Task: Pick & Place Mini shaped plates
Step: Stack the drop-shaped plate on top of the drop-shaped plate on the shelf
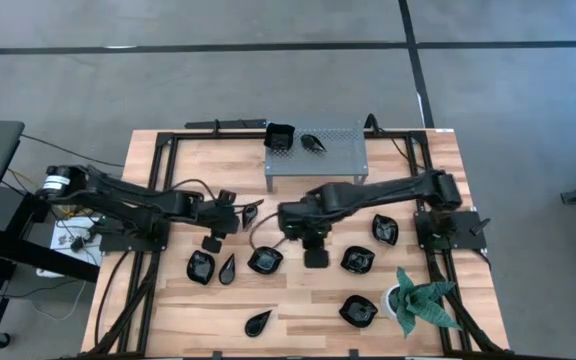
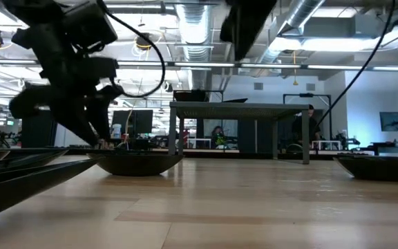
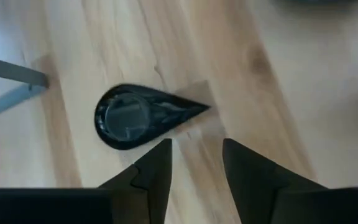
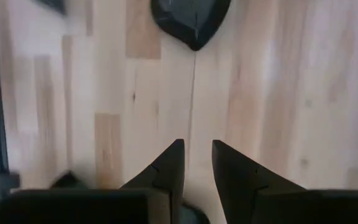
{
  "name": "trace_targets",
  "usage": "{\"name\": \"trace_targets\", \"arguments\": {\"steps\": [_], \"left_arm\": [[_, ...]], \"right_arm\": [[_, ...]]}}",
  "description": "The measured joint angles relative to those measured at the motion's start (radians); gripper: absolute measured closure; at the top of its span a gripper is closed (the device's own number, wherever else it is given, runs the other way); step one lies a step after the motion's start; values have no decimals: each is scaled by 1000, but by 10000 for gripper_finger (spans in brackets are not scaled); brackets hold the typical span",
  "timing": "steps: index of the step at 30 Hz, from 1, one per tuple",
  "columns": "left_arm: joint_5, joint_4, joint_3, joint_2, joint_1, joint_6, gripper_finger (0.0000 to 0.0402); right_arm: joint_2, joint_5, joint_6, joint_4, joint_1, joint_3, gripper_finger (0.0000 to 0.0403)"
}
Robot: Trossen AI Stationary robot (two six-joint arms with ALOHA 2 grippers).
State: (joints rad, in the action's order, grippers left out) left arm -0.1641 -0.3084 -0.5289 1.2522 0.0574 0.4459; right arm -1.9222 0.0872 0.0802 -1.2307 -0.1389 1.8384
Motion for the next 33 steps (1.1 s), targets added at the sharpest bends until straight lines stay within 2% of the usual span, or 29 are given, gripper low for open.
{"name": "trace_targets", "arguments": {"steps": [2, 5, 8, 11, 16, 20, 33], "left_arm": [[-37, 34, 0, 28, 0, 27, 256], [-73, 80, 0, 52, -1, 71, 256], [-75, 110, 0, 64, 0, 97, 256], [-75, 110, 0, 76, 0, 101, 256], [-75, 107, 1, 103, -1, 107, 256], [-76, 117, 2, 139, -4, 108, 256], [-98, 258, 2, 182, -6, 181, 257]], "right_arm": [[66, -81, -37, 33, -27, -42, 326], [213, -188, -83, 233, -57, -243, 326], [381, -138, -94, 515, -55, -547, 326], [521, -94, -29, 804, -19, -838, 326], [632, -92, 100, 1248, 44, -1150, 326], [641, -87, 105, 1400, 62, -1231, 326], [626, -87, 87, 1399, 66, -1221, 326]]}}
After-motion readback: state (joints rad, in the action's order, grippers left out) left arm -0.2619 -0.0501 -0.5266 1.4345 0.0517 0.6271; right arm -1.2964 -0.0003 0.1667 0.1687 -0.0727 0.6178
